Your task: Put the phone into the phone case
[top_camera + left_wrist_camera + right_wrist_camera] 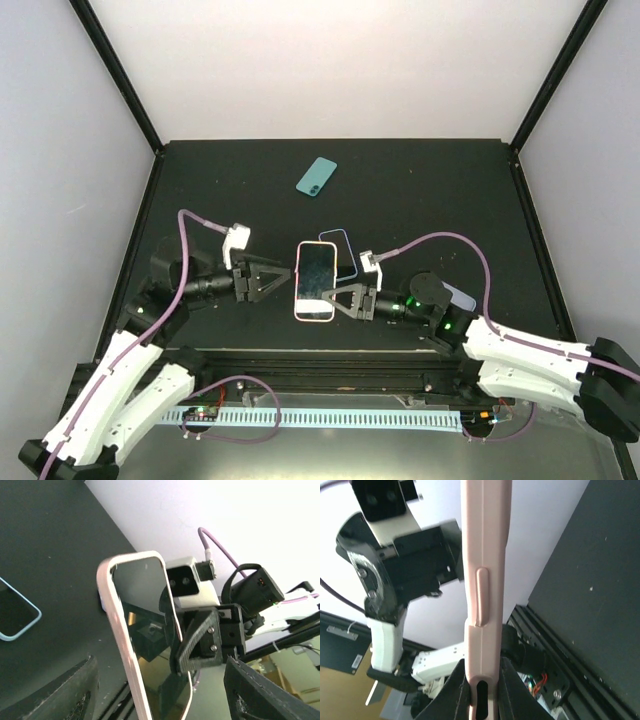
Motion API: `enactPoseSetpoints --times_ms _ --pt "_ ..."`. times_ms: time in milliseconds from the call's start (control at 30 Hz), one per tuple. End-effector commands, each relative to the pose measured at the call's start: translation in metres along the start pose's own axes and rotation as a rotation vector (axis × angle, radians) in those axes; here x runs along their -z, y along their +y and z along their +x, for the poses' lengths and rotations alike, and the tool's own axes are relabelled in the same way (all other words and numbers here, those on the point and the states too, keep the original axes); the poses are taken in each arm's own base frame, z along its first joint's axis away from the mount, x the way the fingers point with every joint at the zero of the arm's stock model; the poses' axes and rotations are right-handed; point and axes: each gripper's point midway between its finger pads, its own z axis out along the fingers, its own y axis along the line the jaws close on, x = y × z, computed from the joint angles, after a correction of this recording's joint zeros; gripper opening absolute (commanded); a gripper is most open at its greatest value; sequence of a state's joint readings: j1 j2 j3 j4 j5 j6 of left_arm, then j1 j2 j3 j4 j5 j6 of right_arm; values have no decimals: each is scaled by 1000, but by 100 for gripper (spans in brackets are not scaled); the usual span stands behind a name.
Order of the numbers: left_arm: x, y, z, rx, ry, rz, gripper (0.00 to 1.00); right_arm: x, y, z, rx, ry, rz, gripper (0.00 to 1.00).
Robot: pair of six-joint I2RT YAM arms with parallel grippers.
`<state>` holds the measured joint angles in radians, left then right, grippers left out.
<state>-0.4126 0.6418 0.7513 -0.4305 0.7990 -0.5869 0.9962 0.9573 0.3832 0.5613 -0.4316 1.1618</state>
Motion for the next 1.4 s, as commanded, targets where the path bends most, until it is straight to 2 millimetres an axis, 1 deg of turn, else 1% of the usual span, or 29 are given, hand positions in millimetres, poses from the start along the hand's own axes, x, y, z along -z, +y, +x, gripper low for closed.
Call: enactPoseSetpoints --times_ms 0,33,67,200,367,533,600,633,700,733,833,867,900,1033,1067,1100,1133,1233,1300,1367 --pt "0 -14 6 76 -6 121 72 10 26 -36 45 -180 -43 6" --pt "-2 -11 11 117 0 146 73 11 28 -39 43 -196 -44 6" --pt "-2 -16 11 114 -9 188 73 12 30 -42 41 -209 -46 6" --pt "-8 -7 20 167 12 214 72 10 36 -53 29 -247 -48 6" --pt "-16 0 32 222 60 235 64 7 40 -61 14 -278 -54 6" --pt "-20 7 35 242 73 220 58 1 42 -65 3 -275 -62 7" --pt "-21 8 35 245 78 218 54 -2 42 -65 -4 -269 -65 7" --pt "-22 9 35 245 81 214 51 -4 41 -65 -11 -264 -62 7" --pt "-24 14 36 256 86 186 39 -6 41 -65 -17 -261 -67 7" --pt "-25 17 37 259 89 168 28 -7 40 -65 -21 -261 -66 7" --pt "-27 27 42 272 105 118 5 -9 33 -64 -30 -257 -45 7" --pt "-28 29 44 274 109 107 2 -11 29 -63 -39 -249 -32 7" --pt "-28 31 45 275 111 101 2 -12 24 -61 -46 -240 -18 7" --pt "-26 38 45 285 98 48 2 -14 9 -53 -81 -225 5 7" --pt "-26 41 44 288 93 27 3 -14 5 -52 -89 -224 10 7" --pt "-25 44 44 292 90 5 7 -15 3 -52 -91 -223 15 7" --pt "-24 46 44 292 86 -16 14 -16 1 -52 -89 -219 23 7" --pt "-19 58 40 272 60 -113 35 -20 4 -53 -51 -200 51 7" --pt "-13 63 35 252 38 -176 50 -22 1 -54 -31 -194 83 7" --pt "-5 70 34 236 19 -254 61 -23 -4 -54 -23 -194 101 7"
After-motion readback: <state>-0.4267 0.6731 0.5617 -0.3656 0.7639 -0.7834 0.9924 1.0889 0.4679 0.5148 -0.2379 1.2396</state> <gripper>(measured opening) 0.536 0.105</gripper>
